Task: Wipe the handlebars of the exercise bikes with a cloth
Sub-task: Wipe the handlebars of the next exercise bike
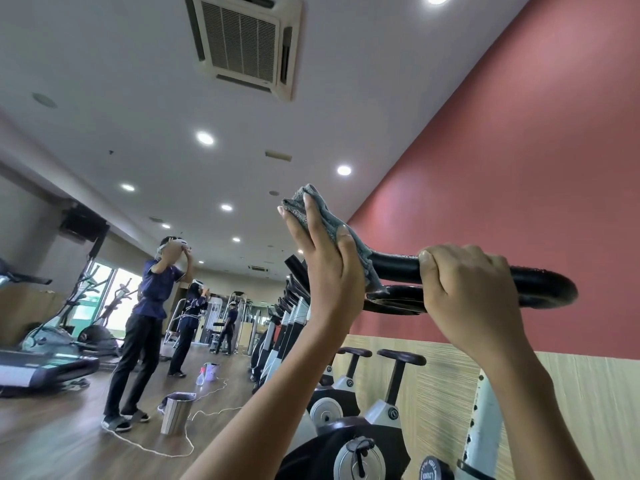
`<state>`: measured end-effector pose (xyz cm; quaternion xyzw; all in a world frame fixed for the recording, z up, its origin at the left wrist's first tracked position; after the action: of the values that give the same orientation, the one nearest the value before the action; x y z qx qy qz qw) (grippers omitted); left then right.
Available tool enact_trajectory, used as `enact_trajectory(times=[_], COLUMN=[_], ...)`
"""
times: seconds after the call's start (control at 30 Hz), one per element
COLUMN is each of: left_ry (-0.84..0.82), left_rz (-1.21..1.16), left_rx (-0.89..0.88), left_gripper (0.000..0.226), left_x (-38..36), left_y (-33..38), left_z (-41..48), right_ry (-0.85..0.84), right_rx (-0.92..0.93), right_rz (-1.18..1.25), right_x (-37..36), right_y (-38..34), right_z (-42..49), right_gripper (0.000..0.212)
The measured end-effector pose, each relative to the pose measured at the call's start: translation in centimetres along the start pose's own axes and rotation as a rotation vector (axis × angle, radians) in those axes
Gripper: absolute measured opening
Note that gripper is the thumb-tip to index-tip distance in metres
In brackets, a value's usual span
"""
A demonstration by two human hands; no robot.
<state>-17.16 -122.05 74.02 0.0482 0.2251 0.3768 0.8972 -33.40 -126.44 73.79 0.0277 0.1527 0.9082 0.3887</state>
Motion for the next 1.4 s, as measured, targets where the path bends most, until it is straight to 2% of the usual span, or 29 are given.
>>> enact_trajectory(times=[0.13, 0.27, 0.47, 0.7, 0.77, 0.9, 1.07, 1.23, 1.4], left_ry=[0.025, -0.049, -0.016, -0.156, -0.147, -0.103, -0.256, -0.306, -0.366], left_rz=[0.023, 0.08, 0.18, 0.613, 0.654, 0.652, 0.813, 0.871, 0.924], left_rx=[-0.025, -0.096, -0.037, -0.552, -0.594, -0.538, -0.769, -0.747, -0.702], left_gripper=[0.059, 0.055, 0.053, 0.049, 0.046, 0.04, 0.034, 0.03, 0.028], left_x=[-0.3, -2.1, 0.1, -0.3, 0.6, 1.1, -1.2, -1.1, -1.2], left_y=[0.2, 0.3, -0.1, 0.9, 1.5, 2.7, 4.4, 5.3, 5.8], left_z=[-0.5, -3.4, 1.3, -2.2, -0.5, 0.7, -3.2, -3.1, -2.5], right_ry=[-0.011, -0.014, -0.075, -0.166, -0.178, -0.196, -0.191, -0.165, -0.231], right_rx=[0.0, -0.019, -0.01, -0.04, -0.034, -0.035, -0.086, -0.109, -0.14], right_rz=[-0.007, -0.019, 0.01, 0.049, 0.068, 0.078, 0.074, 0.093, 0.167], right_x=[0.0, -0.1, -0.2, -0.3, -0.1, -0.1, -0.3, -0.1, 0.5], right_y=[0.1, 0.1, 0.2, 0.1, 0.0, -0.1, 0.1, 0.0, -0.3], right_z=[0.0, 0.0, 0.0, 0.1, 0.1, 0.1, 0.3, -0.1, -0.4], right_gripper=[0.049, 0.049, 0.055, 0.051, 0.052, 0.054, 0.046, 0.048, 0.037])
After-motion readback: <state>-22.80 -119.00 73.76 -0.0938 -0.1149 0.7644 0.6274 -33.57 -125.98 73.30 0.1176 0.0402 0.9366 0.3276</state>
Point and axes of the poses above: each hand's wrist, its own z-axis towards the middle knuckle, its own x-axis out of the back of the hand, y = z × x, the point moved 8 cm from there along z, towards the middle knuckle, and after that the axes turned 9 degrees about x, right-handed, at the moved point
